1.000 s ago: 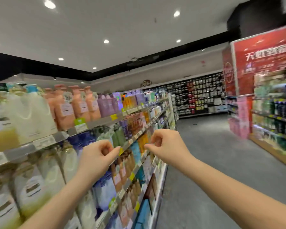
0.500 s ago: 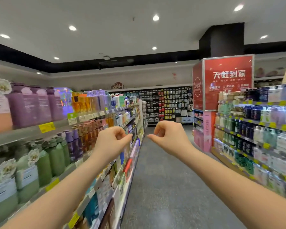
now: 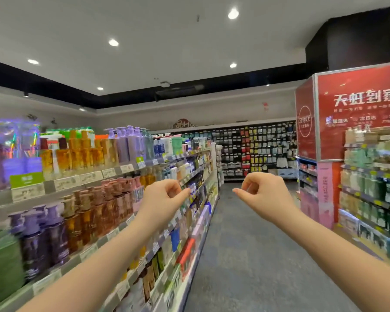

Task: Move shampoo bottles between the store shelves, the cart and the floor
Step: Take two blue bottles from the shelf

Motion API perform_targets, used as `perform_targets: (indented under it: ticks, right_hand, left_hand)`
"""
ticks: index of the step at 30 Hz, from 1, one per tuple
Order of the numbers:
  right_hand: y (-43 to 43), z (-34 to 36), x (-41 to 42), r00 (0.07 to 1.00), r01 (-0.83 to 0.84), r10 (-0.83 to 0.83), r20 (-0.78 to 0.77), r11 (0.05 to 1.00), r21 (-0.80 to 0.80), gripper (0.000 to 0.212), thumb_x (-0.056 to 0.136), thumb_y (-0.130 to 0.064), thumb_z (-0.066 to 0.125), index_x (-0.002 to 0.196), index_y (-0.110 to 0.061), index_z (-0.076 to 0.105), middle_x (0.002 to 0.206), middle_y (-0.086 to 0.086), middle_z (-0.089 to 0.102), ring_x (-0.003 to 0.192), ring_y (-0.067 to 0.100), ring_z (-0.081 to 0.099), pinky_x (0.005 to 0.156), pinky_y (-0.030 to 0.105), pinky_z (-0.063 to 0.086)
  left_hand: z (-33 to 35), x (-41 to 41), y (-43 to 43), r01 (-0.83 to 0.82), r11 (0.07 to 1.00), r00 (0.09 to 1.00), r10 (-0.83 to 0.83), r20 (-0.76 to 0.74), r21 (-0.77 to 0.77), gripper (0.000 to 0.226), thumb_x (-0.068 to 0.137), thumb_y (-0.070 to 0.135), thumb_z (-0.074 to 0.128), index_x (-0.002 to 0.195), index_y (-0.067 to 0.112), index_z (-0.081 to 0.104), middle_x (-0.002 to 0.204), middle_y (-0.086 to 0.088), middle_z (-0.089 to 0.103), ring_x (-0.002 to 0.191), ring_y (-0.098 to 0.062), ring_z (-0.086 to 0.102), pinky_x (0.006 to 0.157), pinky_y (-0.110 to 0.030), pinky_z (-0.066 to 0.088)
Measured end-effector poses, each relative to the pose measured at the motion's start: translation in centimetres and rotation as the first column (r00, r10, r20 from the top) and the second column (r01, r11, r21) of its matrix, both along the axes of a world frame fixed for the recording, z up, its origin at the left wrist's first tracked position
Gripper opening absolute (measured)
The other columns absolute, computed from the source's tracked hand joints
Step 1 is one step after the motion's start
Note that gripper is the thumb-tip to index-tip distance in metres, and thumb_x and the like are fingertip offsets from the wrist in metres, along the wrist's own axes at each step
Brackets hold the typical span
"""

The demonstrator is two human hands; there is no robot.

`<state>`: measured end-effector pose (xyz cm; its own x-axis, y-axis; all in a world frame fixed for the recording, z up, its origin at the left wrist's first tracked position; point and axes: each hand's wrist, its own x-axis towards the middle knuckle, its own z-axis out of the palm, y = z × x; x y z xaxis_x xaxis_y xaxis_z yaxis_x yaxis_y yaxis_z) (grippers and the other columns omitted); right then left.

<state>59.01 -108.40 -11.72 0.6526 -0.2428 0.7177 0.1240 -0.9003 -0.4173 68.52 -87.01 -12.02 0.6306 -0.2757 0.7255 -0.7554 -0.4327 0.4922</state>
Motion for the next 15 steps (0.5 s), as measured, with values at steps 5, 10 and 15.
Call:
perform_targets:
  ticks: [5,10,15]
  right_hand:
    - [-7.1,1.0,13.6,0.994,-0.112,0.113,-0.009,0.993,0.030,0.023,0.080,-0.034,0.071,0.068,-0.017,0.062,0.062,-0.007,0.057,0.061,0.002,0.049,0.053,0.015,0.033]
    - [-12.4,-0.5,26.8,0.981,-0.181,0.184,-0.069,0.983,0.044,0.024,0.080,-0.036,0.071,0.071,-0.015,0.063,0.065,-0.005,0.059,0.062,0.006,0.051,0.053,0.017,0.034]
    - [-17.3,-0.2,40.6,0.979,-0.194,0.195,-0.055,0.981,0.017,0.023,0.082,-0.034,0.070,0.070,-0.016,0.061,0.067,-0.007,0.056,0.065,0.005,0.050,0.054,0.017,0.035]
  left_hand:
    - [0.8,10.7,-5.8,-0.119,0.993,0.993,0.119,0.006,0.002,0.032,0.086,0.030,0.066,0.066,0.005,0.062,0.058,0.000,0.055,0.055,-0.008,0.045,0.055,-0.021,0.036]
    - [0.6,22.2,-10.2,-0.206,0.978,0.979,0.206,-0.003,0.011,0.031,0.086,0.029,0.067,0.063,0.009,0.060,0.055,-0.001,0.059,0.053,-0.010,0.050,0.058,-0.026,0.041]
    - [0.6,35.6,-14.2,-0.247,0.969,0.969,0.248,0.025,-0.008,0.030,0.086,0.028,0.066,0.063,0.009,0.059,0.053,0.002,0.053,0.052,-0.012,0.048,0.058,-0.031,0.044]
